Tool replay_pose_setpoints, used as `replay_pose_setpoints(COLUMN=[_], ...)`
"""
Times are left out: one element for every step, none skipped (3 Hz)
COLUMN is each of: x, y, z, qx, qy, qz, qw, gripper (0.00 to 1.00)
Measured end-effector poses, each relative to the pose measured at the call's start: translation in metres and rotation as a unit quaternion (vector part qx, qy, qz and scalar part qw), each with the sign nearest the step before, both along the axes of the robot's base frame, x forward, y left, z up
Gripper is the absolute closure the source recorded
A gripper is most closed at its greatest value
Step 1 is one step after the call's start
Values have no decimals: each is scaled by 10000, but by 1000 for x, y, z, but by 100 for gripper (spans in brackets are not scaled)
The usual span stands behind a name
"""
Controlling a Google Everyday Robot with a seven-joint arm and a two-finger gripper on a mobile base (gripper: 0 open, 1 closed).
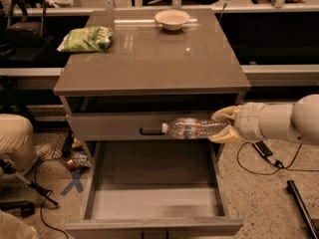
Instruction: Pick water bottle from middle drawer and place on counter
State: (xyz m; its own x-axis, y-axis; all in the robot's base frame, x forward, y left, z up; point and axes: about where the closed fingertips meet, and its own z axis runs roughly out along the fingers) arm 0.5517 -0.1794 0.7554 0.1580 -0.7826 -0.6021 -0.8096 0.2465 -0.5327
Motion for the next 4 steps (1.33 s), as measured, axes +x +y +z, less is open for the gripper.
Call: replay_pose_setpoints(x=[0, 3, 12, 35], y=[0, -11, -30, -42], z=[0, 19, 67, 113], qx=[0, 71, 138, 305], qy=[0, -27, -36, -94], qz=[0, -3, -64, -265], qw=[10000, 10000, 9999, 9991], gripper=[100, 100, 100, 100])
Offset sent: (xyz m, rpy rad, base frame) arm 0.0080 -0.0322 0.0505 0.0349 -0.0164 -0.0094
